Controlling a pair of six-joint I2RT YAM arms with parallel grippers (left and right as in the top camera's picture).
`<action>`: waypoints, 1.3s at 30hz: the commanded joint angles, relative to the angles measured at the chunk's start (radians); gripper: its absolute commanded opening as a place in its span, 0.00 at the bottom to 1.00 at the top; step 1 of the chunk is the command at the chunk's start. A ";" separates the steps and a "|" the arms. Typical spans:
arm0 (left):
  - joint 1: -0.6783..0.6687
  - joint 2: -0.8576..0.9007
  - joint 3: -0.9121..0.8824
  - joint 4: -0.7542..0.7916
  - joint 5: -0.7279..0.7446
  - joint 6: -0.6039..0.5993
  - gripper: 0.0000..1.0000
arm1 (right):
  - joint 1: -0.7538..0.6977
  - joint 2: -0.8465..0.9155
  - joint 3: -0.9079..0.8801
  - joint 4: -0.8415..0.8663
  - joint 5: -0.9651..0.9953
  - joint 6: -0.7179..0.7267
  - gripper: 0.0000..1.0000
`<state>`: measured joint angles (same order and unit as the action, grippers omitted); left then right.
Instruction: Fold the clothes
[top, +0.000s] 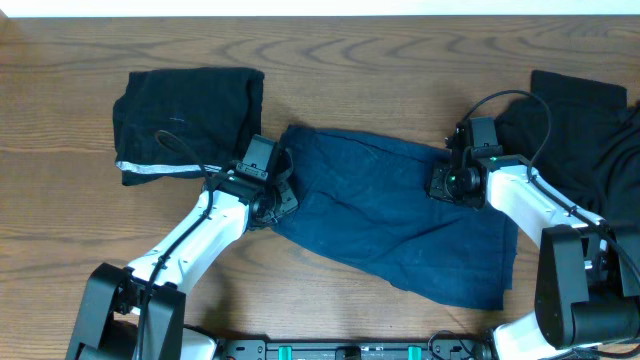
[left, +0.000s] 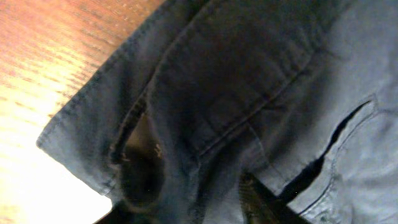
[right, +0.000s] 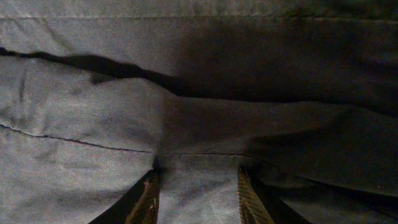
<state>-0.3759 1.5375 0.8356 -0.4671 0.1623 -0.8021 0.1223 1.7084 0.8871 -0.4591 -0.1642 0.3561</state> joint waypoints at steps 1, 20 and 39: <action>-0.002 0.005 -0.013 0.017 0.045 -0.014 0.22 | 0.010 0.005 -0.002 -0.003 -0.011 0.003 0.39; -0.002 -0.146 0.037 0.231 0.197 0.099 0.06 | 0.006 -0.451 0.134 -0.351 -0.111 -0.066 0.17; -0.001 -0.286 0.142 0.652 0.216 0.150 0.06 | 0.013 -0.533 0.134 -0.520 -0.082 -0.066 0.01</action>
<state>-0.3817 1.2827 0.8959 0.1604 0.3679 -0.7071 0.1333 1.1824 1.0130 -0.9794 -0.2684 0.2996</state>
